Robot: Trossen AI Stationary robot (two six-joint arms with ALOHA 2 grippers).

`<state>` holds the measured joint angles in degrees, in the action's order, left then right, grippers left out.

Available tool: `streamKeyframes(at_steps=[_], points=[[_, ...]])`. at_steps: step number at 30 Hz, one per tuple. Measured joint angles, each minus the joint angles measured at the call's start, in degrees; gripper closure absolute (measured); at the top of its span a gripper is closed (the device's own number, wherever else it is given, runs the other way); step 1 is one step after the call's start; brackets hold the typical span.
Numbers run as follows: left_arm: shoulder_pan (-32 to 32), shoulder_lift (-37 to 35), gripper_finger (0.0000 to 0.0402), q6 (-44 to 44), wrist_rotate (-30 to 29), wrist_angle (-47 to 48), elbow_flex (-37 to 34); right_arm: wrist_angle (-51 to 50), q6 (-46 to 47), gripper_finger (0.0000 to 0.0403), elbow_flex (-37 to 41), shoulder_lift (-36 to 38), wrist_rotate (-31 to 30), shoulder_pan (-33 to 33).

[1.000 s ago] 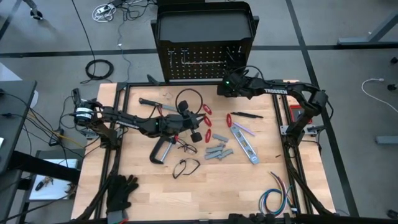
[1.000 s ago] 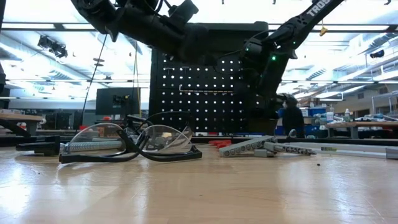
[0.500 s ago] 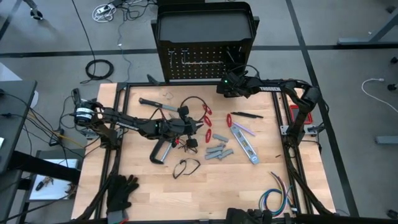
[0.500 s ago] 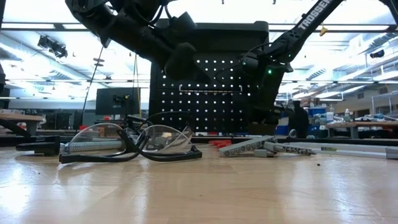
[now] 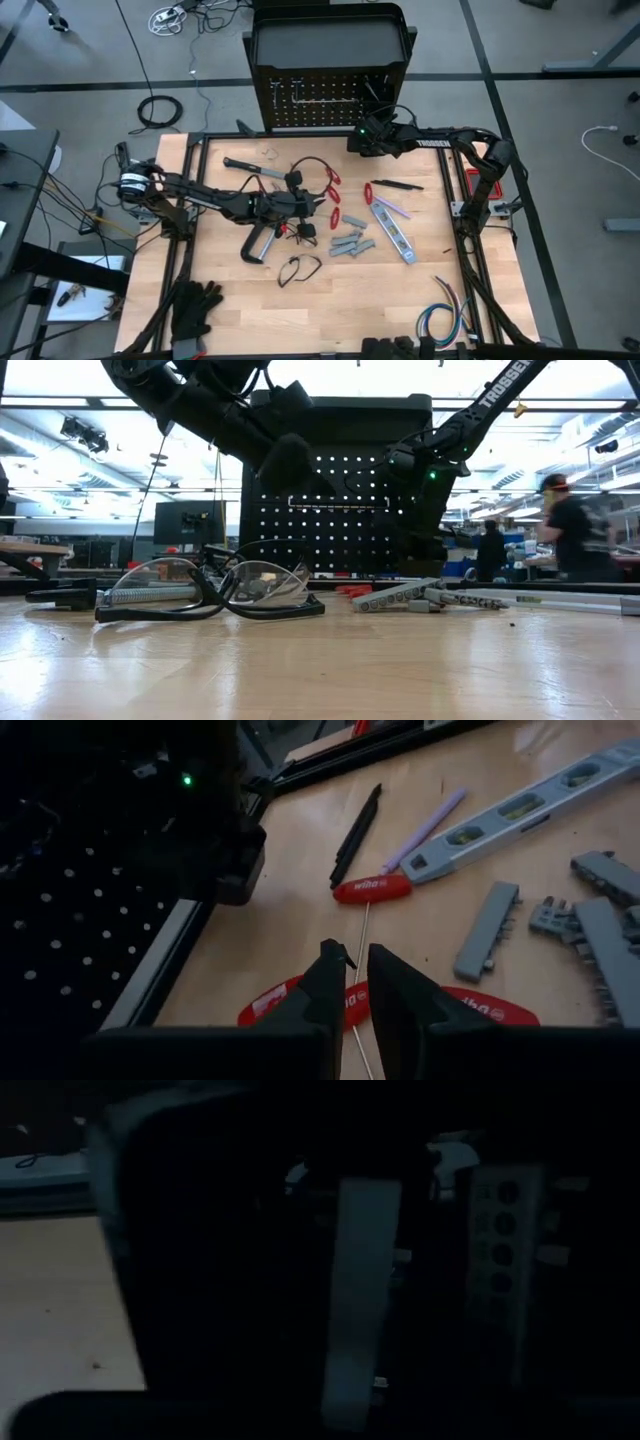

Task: Hang tools onto peg board
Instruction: Put the screwdriver bits on the table

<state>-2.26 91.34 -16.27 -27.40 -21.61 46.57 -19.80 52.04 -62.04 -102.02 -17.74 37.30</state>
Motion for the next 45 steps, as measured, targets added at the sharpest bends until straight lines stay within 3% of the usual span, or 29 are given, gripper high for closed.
streamKeyframes(at_steps=[7,13,17,24,31,40,45], points=[[0.0,-1.5,0.0355,-0.1,-0.1,-1.2,0.0,1.0,-3.3,0.0392,0.0,0.0,0.3,0.1],[0.0,-1.5,0.0355,-1.5,-0.5,-1.3,0.0,1.5,-5.0,0.0391,0.0,0.0,0.4,-1.0],[0.0,-1.5,0.0355,-1.5,-0.6,-1.6,0.0,4.2,-7.1,0.0397,0.1,0.0,3.8,-2.1],[0.0,-1.5,0.0355,-1.5,-0.7,-1.6,0.0,3.7,-7.2,0.0352,0.2,0.8,6.7,-2.7],[0.0,-1.5,0.0355,-1.5,-0.7,-1.4,0.0,-2.8,-7.1,0.0312,0.2,4.4,2.4,-4.0],[0.0,-1.5,0.0355,-1.5,-0.7,-0.4,0.0,-3.0,-6.0,0.0212,1.7,4.6,0.2,-1.7],[0.0,-1.5,0.0355,-1.5,-0.7,-0.8,0.0,1.6,-8.3,0.0172,2.9,4.6,2.9,-0.5]])
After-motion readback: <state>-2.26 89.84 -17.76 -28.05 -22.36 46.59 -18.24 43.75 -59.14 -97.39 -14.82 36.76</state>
